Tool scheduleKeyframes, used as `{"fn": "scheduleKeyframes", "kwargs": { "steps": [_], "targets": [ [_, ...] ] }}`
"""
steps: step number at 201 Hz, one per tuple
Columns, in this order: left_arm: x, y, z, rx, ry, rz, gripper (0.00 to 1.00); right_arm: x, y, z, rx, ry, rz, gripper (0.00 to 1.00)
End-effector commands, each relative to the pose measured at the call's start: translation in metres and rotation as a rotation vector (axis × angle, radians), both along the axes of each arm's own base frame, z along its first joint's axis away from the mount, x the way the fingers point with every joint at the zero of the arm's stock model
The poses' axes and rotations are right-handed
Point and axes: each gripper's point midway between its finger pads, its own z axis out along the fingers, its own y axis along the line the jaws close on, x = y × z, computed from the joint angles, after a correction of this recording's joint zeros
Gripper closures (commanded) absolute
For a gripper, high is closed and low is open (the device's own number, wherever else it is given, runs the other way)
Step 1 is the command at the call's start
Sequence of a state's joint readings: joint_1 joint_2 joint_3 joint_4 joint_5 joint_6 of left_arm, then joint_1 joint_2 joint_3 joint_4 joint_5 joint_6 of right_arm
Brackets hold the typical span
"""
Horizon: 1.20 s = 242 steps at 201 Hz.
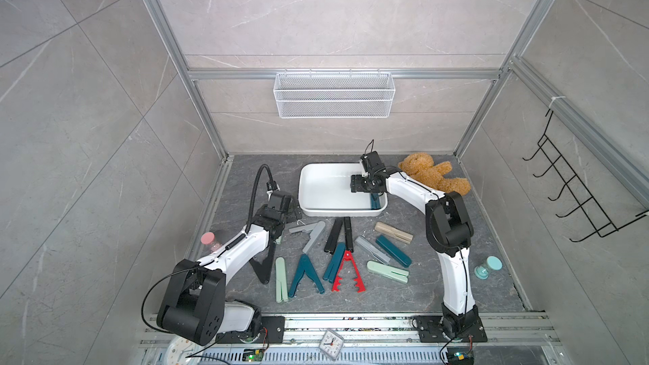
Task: Put the pruning pliers into the storage box
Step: Place the pruning pliers in the storage box.
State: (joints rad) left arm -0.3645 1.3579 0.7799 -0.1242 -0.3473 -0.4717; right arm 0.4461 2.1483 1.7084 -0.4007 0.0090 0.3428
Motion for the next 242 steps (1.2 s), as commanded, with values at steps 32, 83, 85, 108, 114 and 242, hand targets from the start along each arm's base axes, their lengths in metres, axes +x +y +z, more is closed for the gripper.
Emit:
{"fn": "scheduleKeyframes", "kwargs": {
  "steps": [32, 83, 85, 108, 114, 242],
  "targets": [
    [-0.007, 0.022, -0.010, -0.032, 0.054, 0.070, 0.00, 0.001, -0.004, 0.046, 0.060, -0.169, 0.011, 0.20],
    [-0.012, 0.035, -0.020, -0.035, 0.105, 0.092, 0.02, -0.006, -0.011, 0.059, 0.078, -0.222, 0.001, 0.19],
    [-0.012, 0.035, -0.021, -0.036, 0.107, 0.093, 0.02, -0.006, -0.012, 0.060, 0.078, -0.223, -0.001, 0.19],
    [-0.012, 0.041, -0.029, -0.051, 0.144, 0.096, 0.06, -0.009, -0.017, 0.063, 0.085, -0.233, -0.013, 0.19],
    [-0.013, 0.041, -0.031, -0.060, 0.152, 0.095, 0.07, -0.009, -0.018, 0.062, 0.085, -0.231, -0.015, 0.19],
    [-0.008, 0.028, -0.069, -0.106, 0.297, 0.011, 0.29, -0.013, -0.033, 0.060, 0.092, -0.218, -0.050, 0.18]
  ]
}}
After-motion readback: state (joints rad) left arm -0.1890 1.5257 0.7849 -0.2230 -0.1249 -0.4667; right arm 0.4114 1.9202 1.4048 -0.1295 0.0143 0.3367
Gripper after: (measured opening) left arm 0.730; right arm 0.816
